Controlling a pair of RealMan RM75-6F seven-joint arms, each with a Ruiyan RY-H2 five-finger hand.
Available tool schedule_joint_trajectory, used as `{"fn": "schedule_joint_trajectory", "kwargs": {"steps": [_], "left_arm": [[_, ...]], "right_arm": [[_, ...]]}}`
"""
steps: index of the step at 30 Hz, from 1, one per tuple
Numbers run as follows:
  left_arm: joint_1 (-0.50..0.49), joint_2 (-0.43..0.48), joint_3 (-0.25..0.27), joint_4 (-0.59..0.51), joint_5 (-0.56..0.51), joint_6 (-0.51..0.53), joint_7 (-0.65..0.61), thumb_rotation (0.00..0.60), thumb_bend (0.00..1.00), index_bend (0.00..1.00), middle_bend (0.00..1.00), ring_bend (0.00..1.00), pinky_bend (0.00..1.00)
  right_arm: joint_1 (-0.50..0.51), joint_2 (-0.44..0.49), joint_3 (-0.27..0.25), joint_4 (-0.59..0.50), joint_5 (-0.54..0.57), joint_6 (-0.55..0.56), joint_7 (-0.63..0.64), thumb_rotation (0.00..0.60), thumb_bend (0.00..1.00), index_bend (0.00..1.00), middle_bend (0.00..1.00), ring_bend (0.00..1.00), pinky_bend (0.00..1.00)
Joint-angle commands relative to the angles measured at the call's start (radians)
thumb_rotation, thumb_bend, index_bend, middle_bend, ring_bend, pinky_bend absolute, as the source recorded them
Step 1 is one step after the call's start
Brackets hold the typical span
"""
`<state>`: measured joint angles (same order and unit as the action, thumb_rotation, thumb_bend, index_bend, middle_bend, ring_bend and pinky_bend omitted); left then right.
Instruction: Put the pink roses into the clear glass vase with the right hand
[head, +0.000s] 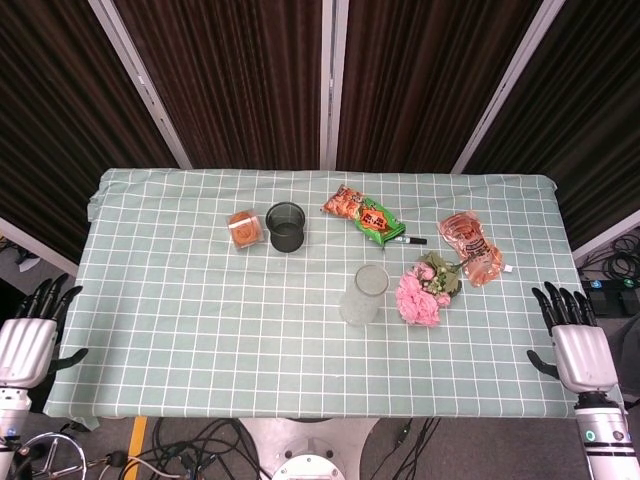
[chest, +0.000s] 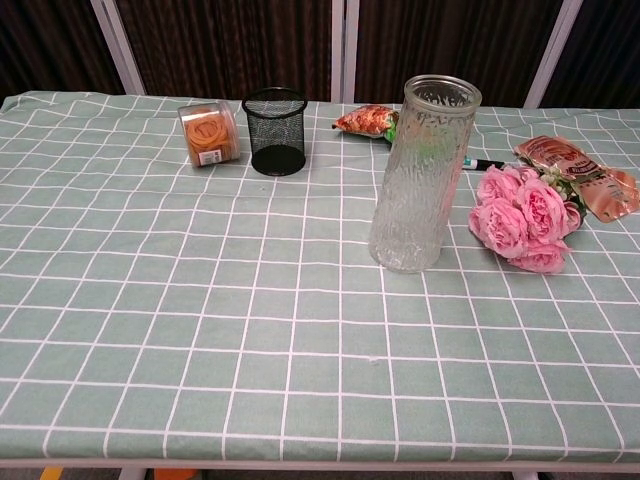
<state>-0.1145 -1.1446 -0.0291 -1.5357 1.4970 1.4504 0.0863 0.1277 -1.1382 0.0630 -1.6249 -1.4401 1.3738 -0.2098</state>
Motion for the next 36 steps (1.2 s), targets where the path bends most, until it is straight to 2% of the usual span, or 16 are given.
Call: {"fn": "schedule_joint_trajectory", "kwargs": {"steps": [1,5,9,19,27,36], "left_arm": [[0.002,0.001,0.010,0.009,0.003,-0.007,0.003,0.600,0.08,0.13,0.01,0.00,0.18],[0.010,-0.008,0.012,0.027,-0.002,-0.002,-0.005,0.600,0.08,0.13,0.01,0.00,0.18],[0.011,-0.011,0.011,0.039,-0.001,0.002,-0.020,0.600,0.08,0.13,0.01,0.00,0.18],[0.012,-0.008,0.014,0.059,-0.004,-0.009,-0.060,0.600,0.08,0.13,0.01,0.00,0.18],[0.015,-0.002,0.014,0.065,-0.008,-0.010,-0.055,0.600,0.08,0.13,0.01,0.00,0.18],[0.019,0.005,0.014,0.071,-0.020,-0.017,-0.065,0.600,0.08,0.13,0.01,0.00,0.18]], "right_arm": [[0.024,-0.029,-0.002,0.062,-0.029,-0.019,0.018,0.600,0.10,0.00,0.00,0.00,0.00],[0.065,-0.040,0.006,0.127,-0.039,-0.067,0.054,0.600,0.10,0.00,0.00,0.00,0.00],[0.132,-0.042,0.037,0.179,-0.015,-0.154,0.093,0.600,0.10,0.00,0.00,0.00,0.00],[0.357,-0.098,0.028,0.352,-0.131,-0.389,0.264,0.600,0.02,0.00,0.00,0.00,0.00],[0.499,-0.193,0.014,0.434,-0.167,-0.526,0.260,0.600,0.00,0.00,0.00,0.00,0.00],[0.579,-0.264,0.006,0.480,-0.153,-0.596,0.241,0.600,0.00,0.00,0.00,0.00,0.00]]}}
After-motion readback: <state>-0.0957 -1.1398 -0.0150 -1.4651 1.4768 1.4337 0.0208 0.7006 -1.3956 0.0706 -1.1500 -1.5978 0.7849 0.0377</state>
